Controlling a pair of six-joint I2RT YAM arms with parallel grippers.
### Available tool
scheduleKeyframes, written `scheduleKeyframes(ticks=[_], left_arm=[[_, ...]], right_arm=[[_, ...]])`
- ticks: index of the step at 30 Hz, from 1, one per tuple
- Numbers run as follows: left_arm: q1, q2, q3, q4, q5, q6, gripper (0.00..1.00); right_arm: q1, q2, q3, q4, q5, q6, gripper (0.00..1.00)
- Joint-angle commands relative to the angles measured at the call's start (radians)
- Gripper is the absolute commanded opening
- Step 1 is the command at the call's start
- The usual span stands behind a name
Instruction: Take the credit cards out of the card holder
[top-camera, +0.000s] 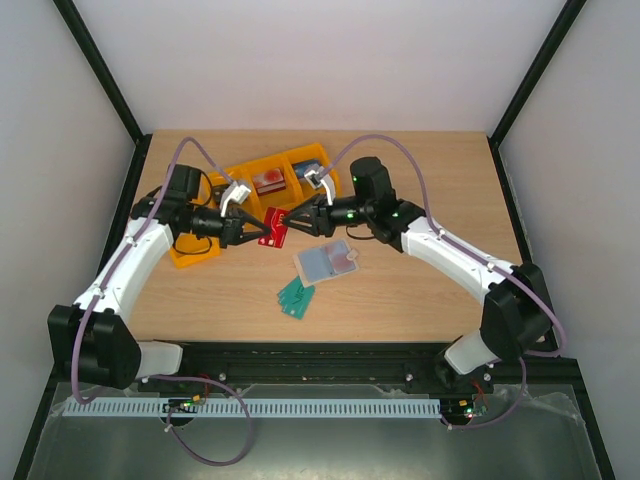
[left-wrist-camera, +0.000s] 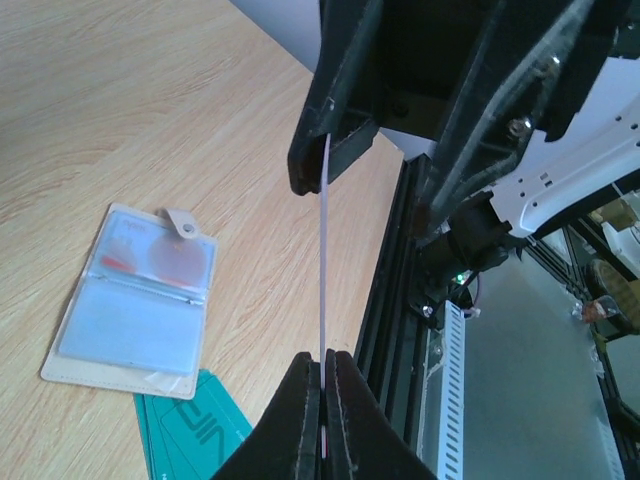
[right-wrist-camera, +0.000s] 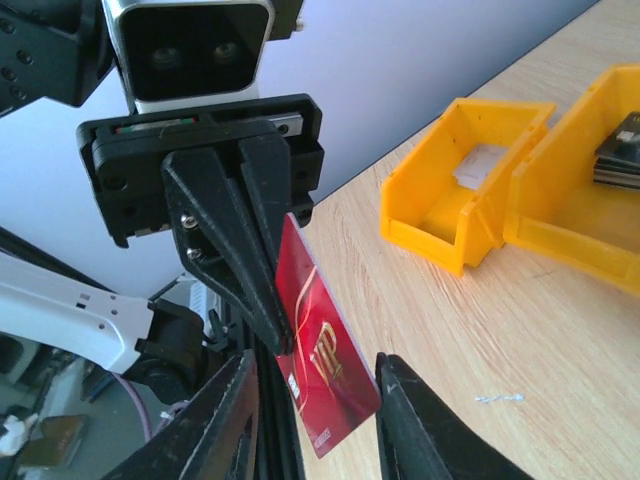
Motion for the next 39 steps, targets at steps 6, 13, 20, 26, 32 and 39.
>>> scheduleKeyframes(ticks=[6,13,20,26,32,39], left_arm=[[-0.009,-0.012,0.039,-0.062,0.033,0.087,0.02],[-0.006,-0.015,0.026,0.013,-0.012,0.019,0.2],[0.069,-0.034,-0.069,0.253,-0.208,-0.268,0.99],[0.115,-0.049,-0.099,0.3,-0.319,-0.328,0.99],[0.167,-0.043,-0.117,0.32,-0.46,-0.353,0.99],[0.236,-0.025,-0.132,0.344,-0.524,-0.387,0.99]], right_arm=[[0.007,0.021,0.036,0.065,-0.049,0.024,0.12],[0.005,0.008,0.034,0.029,0.042,0.009,0.02],[-0.163,-0.013,-0.068,0.139,0.284,0.271,0.02],[-0.294,-0.052,-0.196,0.158,0.477,0.455,0.02],[-0.371,-0.081,-0.302,0.193,0.592,0.546,0.02],[-0.493,-0.041,-0.374,0.231,0.634,0.563,0.02]])
